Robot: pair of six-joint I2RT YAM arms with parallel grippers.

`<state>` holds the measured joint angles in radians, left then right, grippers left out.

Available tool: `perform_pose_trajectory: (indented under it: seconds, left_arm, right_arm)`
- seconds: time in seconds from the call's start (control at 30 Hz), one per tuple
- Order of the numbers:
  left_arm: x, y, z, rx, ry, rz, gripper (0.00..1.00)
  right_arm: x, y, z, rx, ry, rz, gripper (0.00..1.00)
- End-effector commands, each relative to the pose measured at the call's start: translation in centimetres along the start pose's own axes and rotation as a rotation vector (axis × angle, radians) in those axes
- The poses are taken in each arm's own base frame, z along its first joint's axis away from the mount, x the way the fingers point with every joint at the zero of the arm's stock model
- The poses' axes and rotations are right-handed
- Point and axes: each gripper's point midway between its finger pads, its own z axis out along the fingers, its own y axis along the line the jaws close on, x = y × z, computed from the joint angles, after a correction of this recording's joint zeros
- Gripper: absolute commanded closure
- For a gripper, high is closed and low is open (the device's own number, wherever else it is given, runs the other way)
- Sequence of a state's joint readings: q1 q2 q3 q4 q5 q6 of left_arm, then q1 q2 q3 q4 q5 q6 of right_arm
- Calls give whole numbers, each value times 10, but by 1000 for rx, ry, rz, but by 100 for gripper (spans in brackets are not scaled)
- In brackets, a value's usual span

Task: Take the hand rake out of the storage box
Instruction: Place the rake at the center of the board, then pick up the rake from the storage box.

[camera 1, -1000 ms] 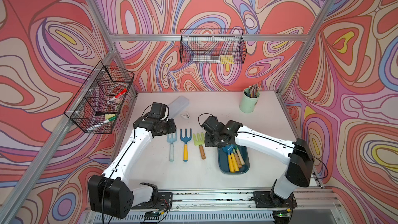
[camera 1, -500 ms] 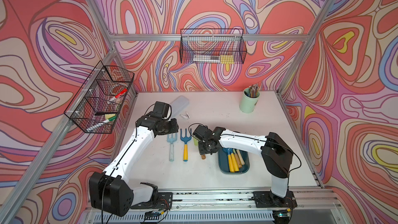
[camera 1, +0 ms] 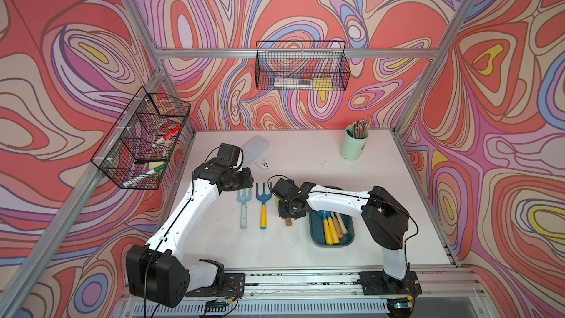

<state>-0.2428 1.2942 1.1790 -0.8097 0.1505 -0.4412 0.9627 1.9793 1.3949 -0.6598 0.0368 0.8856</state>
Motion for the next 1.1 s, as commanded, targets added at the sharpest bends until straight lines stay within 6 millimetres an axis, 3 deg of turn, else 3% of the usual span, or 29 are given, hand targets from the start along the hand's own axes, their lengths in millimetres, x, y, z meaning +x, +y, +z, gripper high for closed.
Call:
perform_pose_trajectory:
  seconds: [0.0,0.27,0.4,0.57,0.77,0.87,0.93,1.07]
  left_arm:
    - [1,0,-5,-4,-1,14,53]
    - [1,3,-8,-18,-13,20,53]
    - [1,3,-8,-17,-14,20,53]
    - [0,3,-9,-17,-19,18,53]
    - [-1,1,-8,-10,-15,12,53]
    - [0,2,-7,-13,-13,12,53]
    - [1,3,-6,-17,-10,15,53]
    - [6,-3,-5,-15,4,46,53]
  right_arm:
    - [8,-5,19,17,25,54,73]
    - [6,-6,22,25,22,72,75]
    - [3,-4,16,16,12,62,68]
    - [-6,0,-6,10,-23,33,55]
    - [-20,8,-46,-27,-86,14,51]
    - [-23,-11,-73,14,-129,7,50]
    - [-24,-34,-93,55,-147,17,51]
    - [-19,-99,-120,137,-155,94,51]
